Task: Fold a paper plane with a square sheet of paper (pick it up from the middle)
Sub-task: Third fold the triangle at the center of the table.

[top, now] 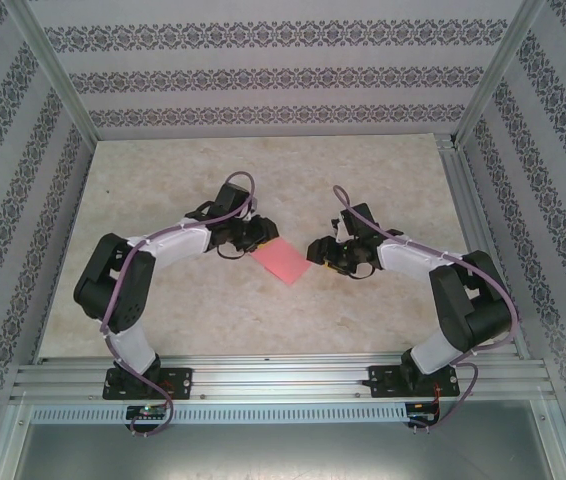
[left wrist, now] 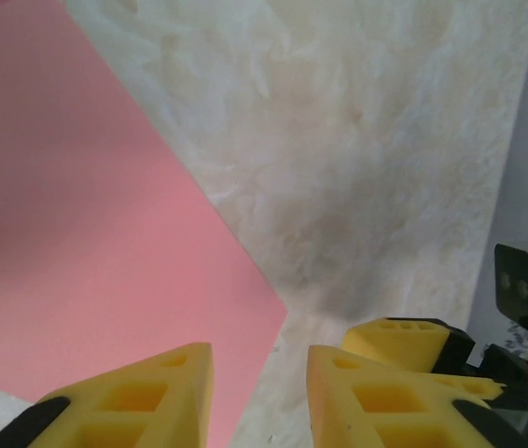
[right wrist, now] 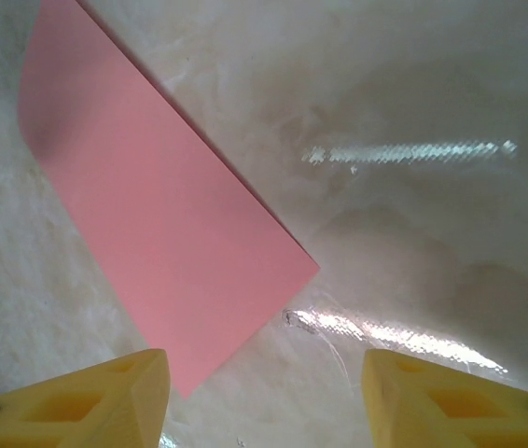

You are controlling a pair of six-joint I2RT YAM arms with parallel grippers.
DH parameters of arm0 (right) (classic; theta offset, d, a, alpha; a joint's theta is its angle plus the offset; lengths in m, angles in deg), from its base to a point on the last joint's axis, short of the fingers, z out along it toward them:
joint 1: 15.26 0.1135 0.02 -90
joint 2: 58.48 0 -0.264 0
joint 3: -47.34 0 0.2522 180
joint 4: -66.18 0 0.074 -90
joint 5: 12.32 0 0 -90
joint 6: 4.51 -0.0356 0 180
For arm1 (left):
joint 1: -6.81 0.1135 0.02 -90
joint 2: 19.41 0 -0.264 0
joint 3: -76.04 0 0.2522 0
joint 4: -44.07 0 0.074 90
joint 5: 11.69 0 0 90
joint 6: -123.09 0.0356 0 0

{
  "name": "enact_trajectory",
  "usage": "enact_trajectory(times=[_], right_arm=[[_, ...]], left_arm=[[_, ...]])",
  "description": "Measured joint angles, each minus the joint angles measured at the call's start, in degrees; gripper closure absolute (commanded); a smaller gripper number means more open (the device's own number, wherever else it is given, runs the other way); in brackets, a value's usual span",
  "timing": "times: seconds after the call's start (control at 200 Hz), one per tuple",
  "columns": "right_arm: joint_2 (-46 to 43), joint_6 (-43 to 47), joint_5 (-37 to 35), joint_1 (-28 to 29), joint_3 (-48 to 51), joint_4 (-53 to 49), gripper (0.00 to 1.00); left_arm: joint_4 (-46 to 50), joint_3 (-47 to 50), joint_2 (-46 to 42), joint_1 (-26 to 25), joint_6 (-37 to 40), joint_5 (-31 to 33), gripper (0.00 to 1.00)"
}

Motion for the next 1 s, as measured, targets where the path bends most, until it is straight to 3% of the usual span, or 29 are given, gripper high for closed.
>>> enact_trajectory(times=[0.36,0.999], right_arm=[[3.7,-9.7,7.4,-0.2,4.8,16.4,0.42],[5.1,-16.9,7.0,3.3,8.1,23.1,0.42]], left_arm=[[5.5,0.8,1.3,-0.8,0.6,4.9,0.59],[10.1,-0.3,3.3,-1.0,1.4,9.2,0.54]])
